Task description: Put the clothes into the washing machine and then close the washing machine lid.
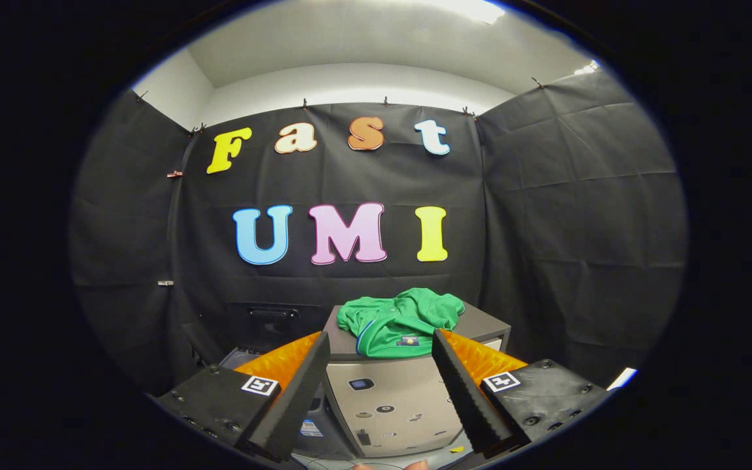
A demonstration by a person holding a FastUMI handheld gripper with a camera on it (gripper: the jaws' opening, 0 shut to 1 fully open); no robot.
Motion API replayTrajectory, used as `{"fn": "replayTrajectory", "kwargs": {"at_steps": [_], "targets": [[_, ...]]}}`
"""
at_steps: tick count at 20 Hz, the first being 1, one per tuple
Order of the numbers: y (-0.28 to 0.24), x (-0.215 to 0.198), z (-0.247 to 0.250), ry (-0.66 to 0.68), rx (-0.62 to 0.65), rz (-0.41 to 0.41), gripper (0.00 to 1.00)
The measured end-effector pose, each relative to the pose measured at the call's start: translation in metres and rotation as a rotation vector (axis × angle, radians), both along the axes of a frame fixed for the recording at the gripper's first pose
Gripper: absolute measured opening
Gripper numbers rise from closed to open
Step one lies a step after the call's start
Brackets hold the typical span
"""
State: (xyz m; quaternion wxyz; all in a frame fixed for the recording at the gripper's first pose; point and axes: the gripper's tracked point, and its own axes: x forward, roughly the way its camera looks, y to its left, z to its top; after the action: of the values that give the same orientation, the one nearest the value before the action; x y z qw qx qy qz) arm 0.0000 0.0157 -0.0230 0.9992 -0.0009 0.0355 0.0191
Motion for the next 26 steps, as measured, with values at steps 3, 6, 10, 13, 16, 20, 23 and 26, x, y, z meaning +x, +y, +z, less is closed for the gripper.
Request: {"fn": "replayTrajectory", "kwargs": {"at_steps": [3,6,10,13,16,20,23,26], "targets": [[0.002,0.002,0.0,0.0,-0.002,0.005,0.98],[0.003,0.003,-0.001,0.006,-0.008,0.011,0.98],[0.008,0.007,0.003,0.007,0.001,0.031,0.98],[0.009,0.016,0.01,0.015,0.016,0.053,0.98],[0.006,0.039,0.009,0.047,0.007,0.074,0.98],[-0.003,0.08,-0.002,0.129,0.015,0.082,0.98],[-0.012,0.121,-0.013,0.182,0.005,0.086,0.98],[-0.021,0.158,-0.017,0.227,-0.019,0.081,0.98]]}}
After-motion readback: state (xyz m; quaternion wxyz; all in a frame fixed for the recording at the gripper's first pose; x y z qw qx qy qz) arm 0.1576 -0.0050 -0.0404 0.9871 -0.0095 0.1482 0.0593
